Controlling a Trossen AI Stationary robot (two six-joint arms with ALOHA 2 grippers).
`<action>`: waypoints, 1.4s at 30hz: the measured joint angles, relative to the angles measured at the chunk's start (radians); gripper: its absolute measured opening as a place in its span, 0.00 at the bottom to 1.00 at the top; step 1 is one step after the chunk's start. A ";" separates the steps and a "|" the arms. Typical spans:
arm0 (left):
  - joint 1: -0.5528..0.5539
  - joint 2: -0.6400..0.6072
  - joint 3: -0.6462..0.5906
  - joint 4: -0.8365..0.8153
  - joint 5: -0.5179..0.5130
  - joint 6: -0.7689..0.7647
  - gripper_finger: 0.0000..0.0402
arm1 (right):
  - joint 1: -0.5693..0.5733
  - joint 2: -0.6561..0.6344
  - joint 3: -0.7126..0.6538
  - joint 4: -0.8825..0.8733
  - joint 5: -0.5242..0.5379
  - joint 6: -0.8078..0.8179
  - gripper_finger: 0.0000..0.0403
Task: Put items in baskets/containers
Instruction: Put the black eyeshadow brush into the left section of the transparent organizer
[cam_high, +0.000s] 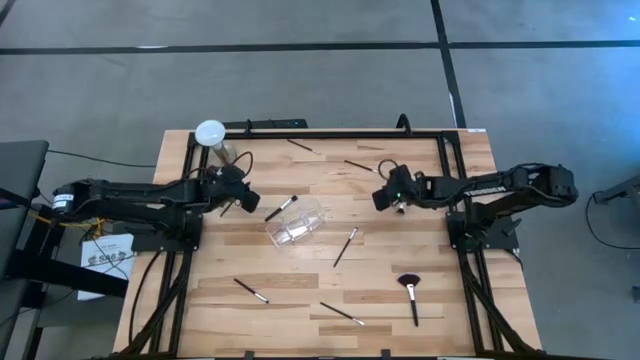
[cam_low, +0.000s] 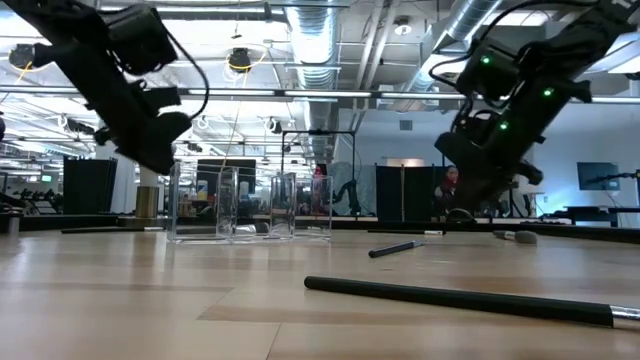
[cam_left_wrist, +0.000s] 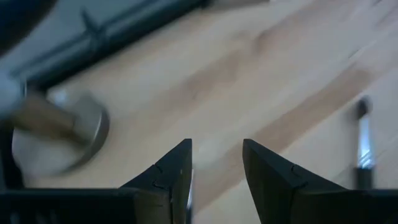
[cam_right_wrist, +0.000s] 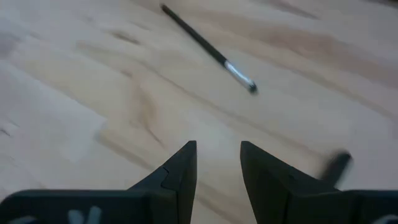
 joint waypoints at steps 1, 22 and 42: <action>0.017 0.001 0.000 -0.028 0.019 -0.027 0.35 | -0.019 0.000 0.000 0.029 -0.028 -0.023 0.29; 0.232 0.357 0.149 -0.269 0.268 0.110 0.35 | -0.072 0.000 0.024 0.162 -0.152 -0.212 0.29; 0.362 0.452 0.150 -0.179 0.382 0.222 0.35 | -0.072 0.000 0.024 0.130 -0.229 -0.261 0.29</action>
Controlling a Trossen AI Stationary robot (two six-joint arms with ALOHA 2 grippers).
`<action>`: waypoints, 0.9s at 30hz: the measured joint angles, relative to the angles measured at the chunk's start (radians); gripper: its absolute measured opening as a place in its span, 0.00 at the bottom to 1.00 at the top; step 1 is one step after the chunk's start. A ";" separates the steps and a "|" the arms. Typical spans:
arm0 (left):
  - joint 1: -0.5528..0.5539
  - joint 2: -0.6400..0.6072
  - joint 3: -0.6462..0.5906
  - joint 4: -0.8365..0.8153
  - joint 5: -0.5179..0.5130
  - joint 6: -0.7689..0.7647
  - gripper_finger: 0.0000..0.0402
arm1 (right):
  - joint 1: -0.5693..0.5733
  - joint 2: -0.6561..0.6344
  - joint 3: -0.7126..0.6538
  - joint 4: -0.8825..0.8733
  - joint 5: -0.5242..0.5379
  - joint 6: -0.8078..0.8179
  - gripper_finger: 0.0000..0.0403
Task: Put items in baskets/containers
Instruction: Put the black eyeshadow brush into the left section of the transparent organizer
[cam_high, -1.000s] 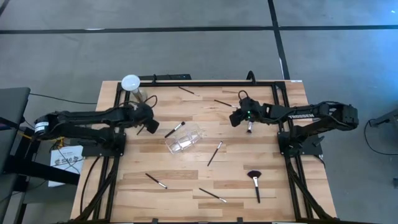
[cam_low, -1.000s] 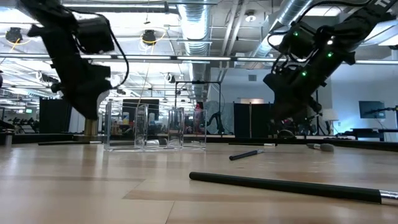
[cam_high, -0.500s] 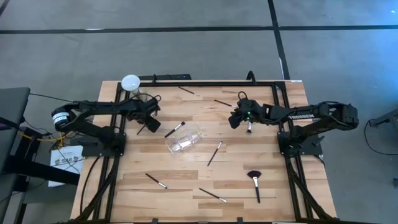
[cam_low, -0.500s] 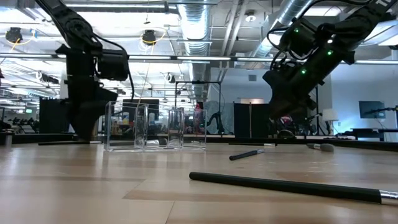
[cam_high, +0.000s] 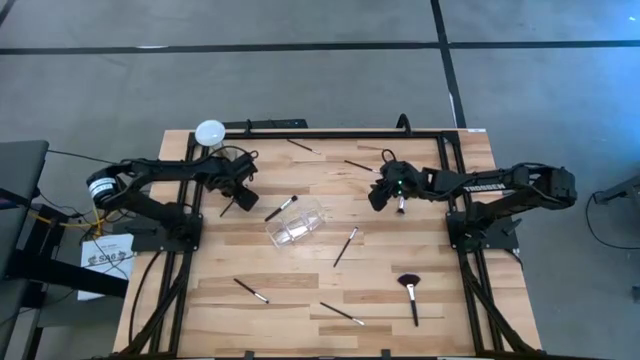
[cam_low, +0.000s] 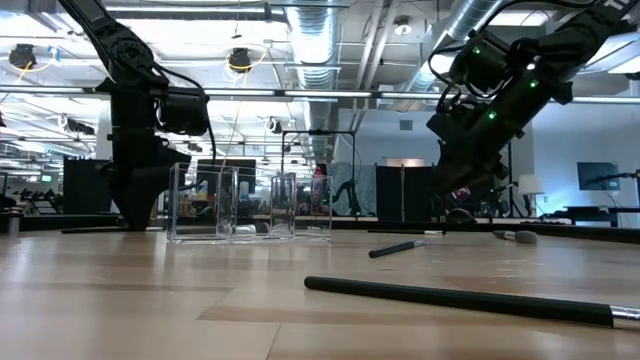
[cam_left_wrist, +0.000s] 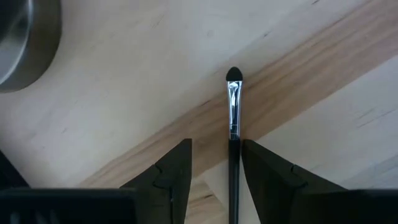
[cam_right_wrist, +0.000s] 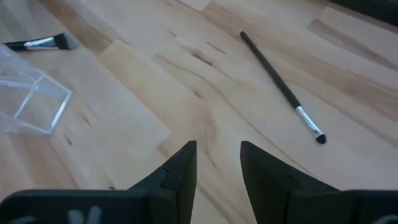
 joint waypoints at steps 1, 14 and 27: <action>0.000 0.005 0.000 0.001 0.000 0.000 0.34 | 0.001 0.000 0.000 0.000 -0.001 0.000 0.29; -0.004 0.022 -0.002 0.018 0.012 0.000 0.03 | 0.061 0.000 0.000 0.003 -0.001 -0.003 0.29; -0.001 -0.082 -0.011 0.003 0.066 0.049 0.03 | 0.061 0.000 0.000 0.003 -0.001 -0.003 0.29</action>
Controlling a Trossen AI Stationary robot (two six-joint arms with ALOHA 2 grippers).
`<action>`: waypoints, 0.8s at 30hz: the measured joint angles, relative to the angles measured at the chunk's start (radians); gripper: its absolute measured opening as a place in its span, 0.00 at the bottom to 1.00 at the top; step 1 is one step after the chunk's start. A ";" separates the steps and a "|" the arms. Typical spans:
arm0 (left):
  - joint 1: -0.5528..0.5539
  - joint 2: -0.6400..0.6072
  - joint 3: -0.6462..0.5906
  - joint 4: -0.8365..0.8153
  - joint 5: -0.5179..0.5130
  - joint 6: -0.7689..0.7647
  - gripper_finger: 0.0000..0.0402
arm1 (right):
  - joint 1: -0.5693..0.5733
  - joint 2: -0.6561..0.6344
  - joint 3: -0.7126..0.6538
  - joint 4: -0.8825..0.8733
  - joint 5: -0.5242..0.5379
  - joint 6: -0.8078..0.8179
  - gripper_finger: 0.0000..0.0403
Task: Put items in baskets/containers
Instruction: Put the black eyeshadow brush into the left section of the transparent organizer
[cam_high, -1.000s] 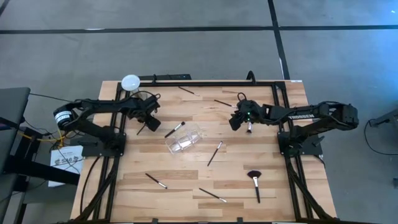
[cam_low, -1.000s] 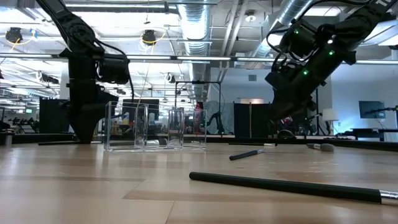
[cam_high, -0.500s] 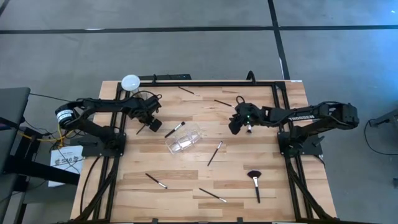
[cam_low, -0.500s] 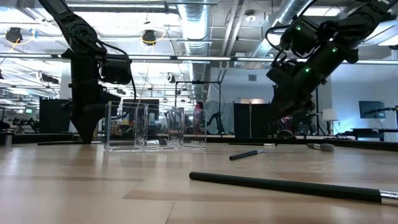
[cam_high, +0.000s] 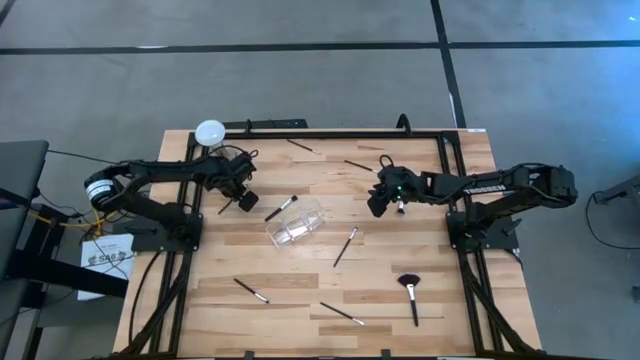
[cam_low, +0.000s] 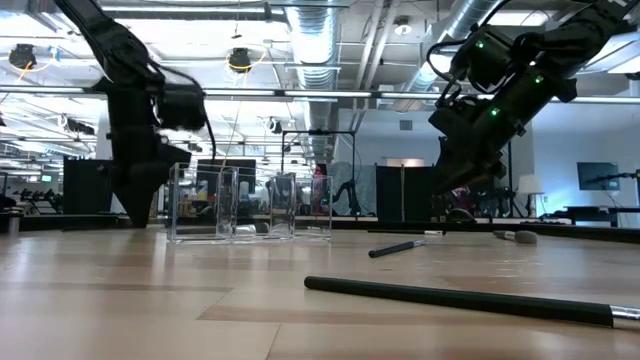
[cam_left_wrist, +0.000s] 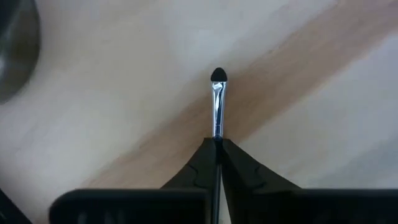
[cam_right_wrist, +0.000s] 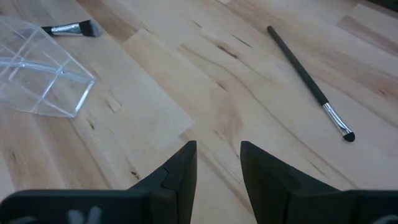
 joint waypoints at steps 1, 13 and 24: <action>0.000 -0.033 0.001 0.005 0.009 0.000 0.03 | 0.000 0.000 0.000 0.000 0.000 0.000 0.29; -0.119 -0.464 0.002 0.037 0.118 -0.064 0.01 | 0.000 0.000 0.000 0.002 0.003 -0.015 0.29; -0.377 -0.730 -0.066 0.463 0.078 -0.094 0.01 | 0.000 0.000 0.000 0.028 0.003 -0.015 0.29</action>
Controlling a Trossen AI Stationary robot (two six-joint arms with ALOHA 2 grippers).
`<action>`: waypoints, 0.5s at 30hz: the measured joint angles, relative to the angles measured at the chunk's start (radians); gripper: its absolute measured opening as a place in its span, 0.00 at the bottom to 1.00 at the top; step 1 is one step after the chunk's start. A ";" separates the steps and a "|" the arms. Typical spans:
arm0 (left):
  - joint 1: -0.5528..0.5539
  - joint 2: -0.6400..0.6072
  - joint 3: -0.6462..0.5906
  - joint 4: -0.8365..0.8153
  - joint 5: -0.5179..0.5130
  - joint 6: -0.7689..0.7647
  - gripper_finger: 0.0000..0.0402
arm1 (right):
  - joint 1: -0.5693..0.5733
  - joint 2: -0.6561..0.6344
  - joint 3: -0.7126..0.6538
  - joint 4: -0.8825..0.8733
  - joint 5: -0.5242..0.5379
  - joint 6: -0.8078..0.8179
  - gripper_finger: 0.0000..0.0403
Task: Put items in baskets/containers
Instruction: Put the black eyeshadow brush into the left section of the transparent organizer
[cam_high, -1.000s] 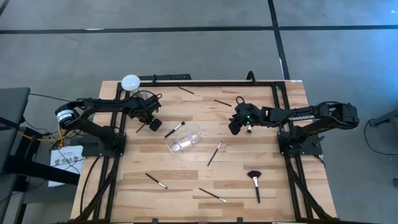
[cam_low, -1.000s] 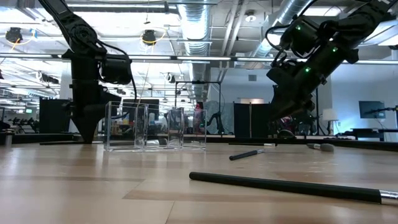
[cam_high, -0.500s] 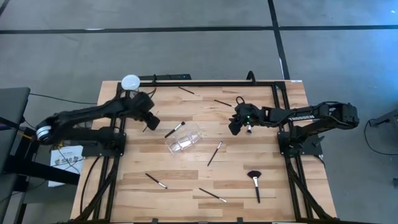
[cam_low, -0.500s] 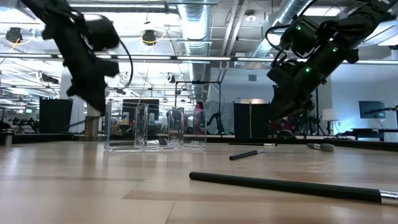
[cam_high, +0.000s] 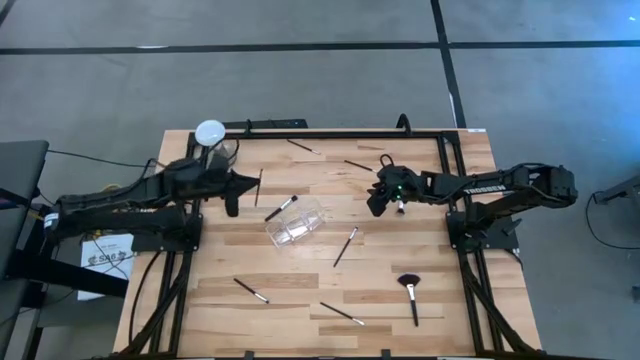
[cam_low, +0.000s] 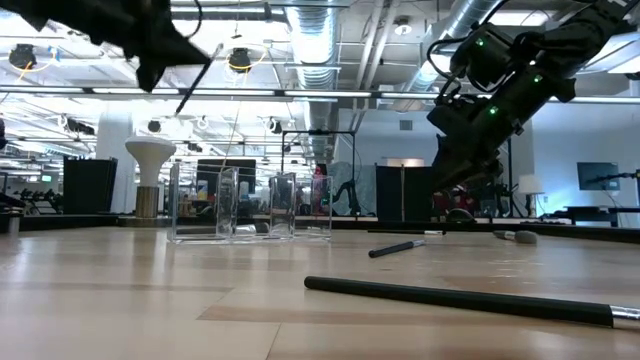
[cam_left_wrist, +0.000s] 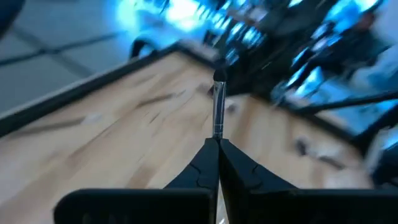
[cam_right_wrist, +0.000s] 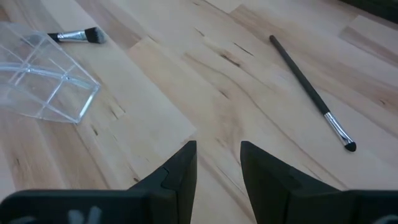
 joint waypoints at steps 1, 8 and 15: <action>-0.026 -0.004 -0.015 0.044 -0.017 0.004 0.01 | 0.000 0.000 0.000 0.003 0.000 0.000 0.29; -0.195 0.031 -0.128 0.310 -0.192 0.032 0.01 | 0.000 0.000 0.000 0.004 0.000 0.000 0.29; -0.331 0.149 -0.279 0.684 -0.346 0.036 0.01 | 0.000 0.000 0.000 0.003 0.000 0.000 0.29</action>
